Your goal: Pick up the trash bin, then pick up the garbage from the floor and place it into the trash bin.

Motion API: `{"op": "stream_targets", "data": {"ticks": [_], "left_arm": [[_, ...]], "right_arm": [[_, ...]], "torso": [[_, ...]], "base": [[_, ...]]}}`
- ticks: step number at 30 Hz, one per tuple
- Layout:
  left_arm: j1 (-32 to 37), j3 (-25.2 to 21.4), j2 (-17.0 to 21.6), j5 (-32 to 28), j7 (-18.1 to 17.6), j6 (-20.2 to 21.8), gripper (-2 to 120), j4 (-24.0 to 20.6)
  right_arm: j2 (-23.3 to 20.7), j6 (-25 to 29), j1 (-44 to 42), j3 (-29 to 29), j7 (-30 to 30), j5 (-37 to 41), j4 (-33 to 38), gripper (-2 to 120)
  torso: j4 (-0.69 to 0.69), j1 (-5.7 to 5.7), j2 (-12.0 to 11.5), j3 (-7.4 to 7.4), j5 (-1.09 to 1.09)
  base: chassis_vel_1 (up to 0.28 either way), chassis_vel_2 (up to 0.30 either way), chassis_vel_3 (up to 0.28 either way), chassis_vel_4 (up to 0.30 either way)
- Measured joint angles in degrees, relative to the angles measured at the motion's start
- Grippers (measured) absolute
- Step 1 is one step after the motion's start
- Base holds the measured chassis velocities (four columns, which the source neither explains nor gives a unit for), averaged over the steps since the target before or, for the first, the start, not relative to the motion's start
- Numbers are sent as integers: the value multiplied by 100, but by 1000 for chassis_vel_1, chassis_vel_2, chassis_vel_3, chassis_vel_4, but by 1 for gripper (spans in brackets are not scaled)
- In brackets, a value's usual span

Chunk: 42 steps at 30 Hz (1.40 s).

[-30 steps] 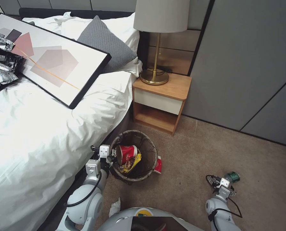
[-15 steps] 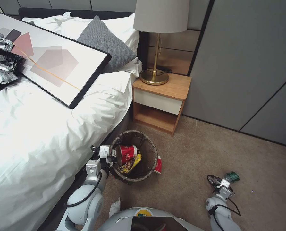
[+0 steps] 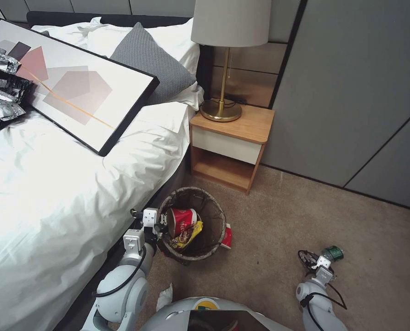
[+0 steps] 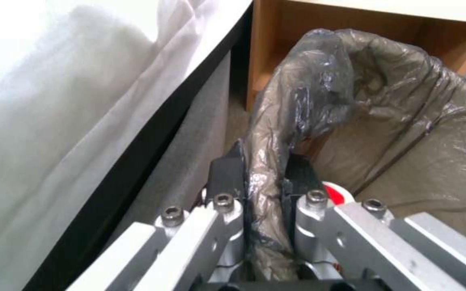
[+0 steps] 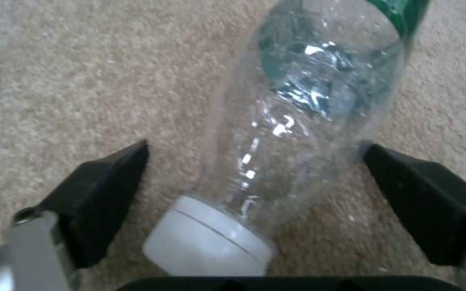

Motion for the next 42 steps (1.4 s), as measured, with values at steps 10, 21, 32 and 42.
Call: {"op": "stream_targets", "data": {"ticks": [10, 21, 32, 42], "left_arm": [[-18, -2, 2, -2, 3, -5, 6, 31], [-30, -1, 1, -3, 6, -5, 6, 54], [-27, -7, 1, -3, 8, -5, 6, 52], [-22, -8, 4, 2, 8, -3, 6, 26]], "right_arm": [[2, 126, -2, 30, -8, -139, 50, 59], [4, 190, -30, 45, -21, -241, 92, 29], [1, 264, -20, 48, -36, -312, 92, 29], [-6, 522, -92, 88, -31, -539, 221, 29]], "torso": [[-1, 0, 0, 0, -1], [-1, 0, 0, 0, -3], [0, 0, 0, 0, -3], [0, 0, 0, 0, -1]], "base": [[0, 0, 0, 0], [0, 0, 0, 0], [0, 0, 0, 0], [0, 0, 0, 0]]}}
